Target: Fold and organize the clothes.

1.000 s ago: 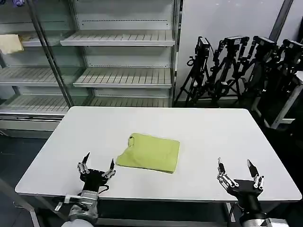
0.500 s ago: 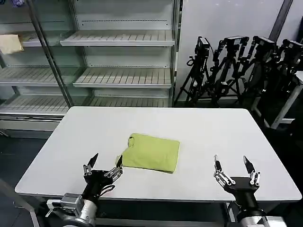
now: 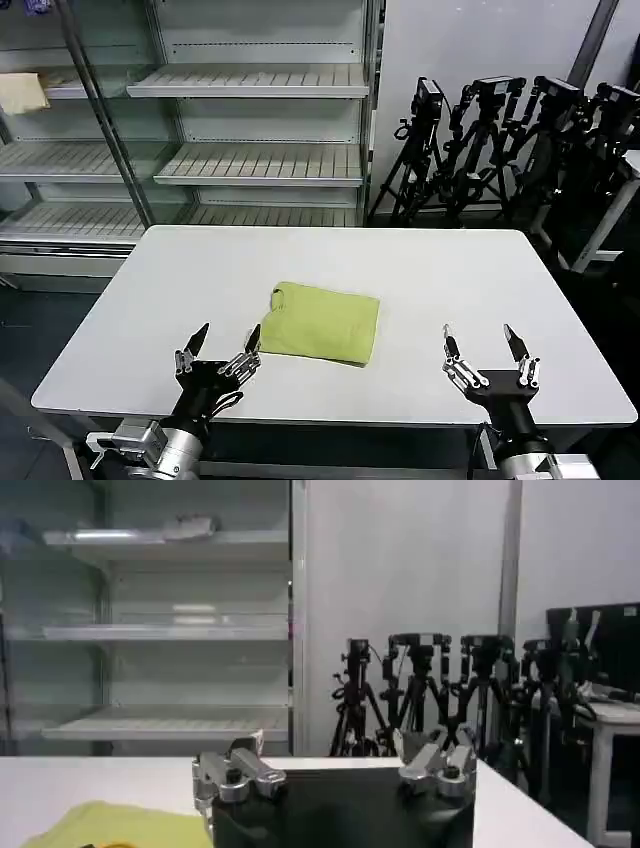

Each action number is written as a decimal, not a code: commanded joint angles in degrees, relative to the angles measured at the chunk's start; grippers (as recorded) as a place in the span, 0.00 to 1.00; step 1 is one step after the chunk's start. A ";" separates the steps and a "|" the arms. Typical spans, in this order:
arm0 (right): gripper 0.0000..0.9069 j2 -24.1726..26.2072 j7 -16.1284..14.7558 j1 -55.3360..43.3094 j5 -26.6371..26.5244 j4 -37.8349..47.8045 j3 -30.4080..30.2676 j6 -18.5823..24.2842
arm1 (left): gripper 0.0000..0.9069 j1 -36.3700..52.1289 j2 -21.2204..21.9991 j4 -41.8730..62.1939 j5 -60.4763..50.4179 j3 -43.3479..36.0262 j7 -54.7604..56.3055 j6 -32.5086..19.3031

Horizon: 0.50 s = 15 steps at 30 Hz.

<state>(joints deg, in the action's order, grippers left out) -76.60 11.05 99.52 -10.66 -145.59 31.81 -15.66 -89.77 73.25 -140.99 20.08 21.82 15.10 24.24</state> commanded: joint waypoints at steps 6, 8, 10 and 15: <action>1.00 1.13 1.09 0.01 0.00 -0.58 -0.57 0.30 | 1.00 -3.12 2.25 -2.92 -1.05 2.17 -3.86 -1.40; 1.00 1.17 1.25 0.27 0.15 -0.72 -0.78 0.37 | 1.00 -3.73 2.40 -3.68 -1.89 2.50 -4.67 -1.51; 1.00 1.15 1.30 0.36 0.33 -0.60 -0.98 0.39 | 1.00 -4.00 2.37 -4.03 -2.41 2.76 -5.14 -1.60; 1.00 0.98 1.23 0.19 0.14 0.25 -1.94 0.30 | 1.00 -4.28 2.02 -4.17 -4.18 3.01 -6.31 -1.62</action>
<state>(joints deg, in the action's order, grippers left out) -75.60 12.36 99.77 -10.12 -146.09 30.79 -15.32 -93.03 75.20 -144.03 18.18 24.20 11.04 22.91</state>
